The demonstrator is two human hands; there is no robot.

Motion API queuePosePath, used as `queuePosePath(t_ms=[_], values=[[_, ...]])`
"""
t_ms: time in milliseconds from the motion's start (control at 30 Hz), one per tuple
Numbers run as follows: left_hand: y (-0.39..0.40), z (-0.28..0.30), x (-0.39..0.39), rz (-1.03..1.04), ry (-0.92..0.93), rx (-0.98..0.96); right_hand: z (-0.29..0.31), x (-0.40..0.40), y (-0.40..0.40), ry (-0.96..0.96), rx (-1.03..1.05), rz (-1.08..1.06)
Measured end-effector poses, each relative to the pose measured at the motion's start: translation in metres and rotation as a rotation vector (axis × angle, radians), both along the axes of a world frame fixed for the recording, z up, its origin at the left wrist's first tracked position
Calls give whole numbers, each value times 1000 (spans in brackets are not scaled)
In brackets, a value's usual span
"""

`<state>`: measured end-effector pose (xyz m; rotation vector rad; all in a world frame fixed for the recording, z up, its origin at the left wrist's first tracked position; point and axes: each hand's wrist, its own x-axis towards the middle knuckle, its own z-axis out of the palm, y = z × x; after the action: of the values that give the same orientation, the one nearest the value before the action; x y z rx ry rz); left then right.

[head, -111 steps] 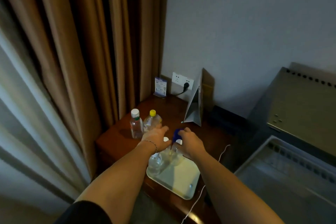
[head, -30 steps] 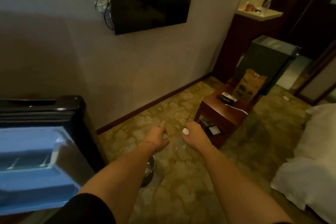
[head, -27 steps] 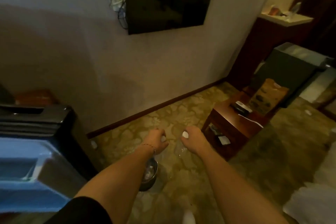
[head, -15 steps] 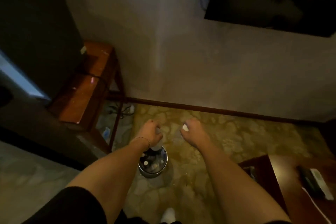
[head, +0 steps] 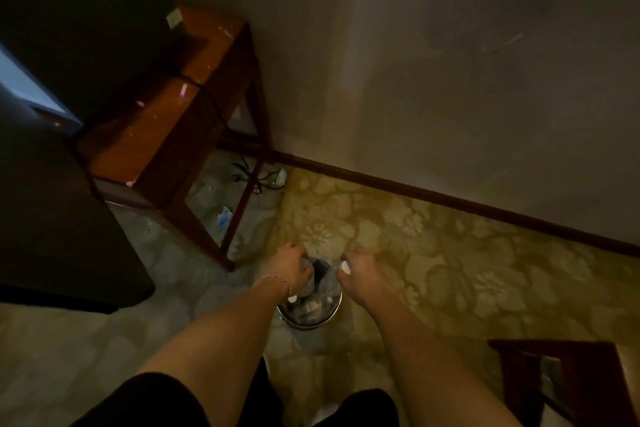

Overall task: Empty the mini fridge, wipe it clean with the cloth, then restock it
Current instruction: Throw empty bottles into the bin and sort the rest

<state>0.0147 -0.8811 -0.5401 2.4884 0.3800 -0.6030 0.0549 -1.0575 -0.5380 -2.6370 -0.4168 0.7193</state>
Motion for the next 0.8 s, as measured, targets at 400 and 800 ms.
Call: queuePosePath(t_ms=[400,800], values=[[-19,-288,26,-38,80,-54,-287,23,15,72,-8,29],[-14,-391,43,-123,99,123,-392,37,44,108,-87,102]])
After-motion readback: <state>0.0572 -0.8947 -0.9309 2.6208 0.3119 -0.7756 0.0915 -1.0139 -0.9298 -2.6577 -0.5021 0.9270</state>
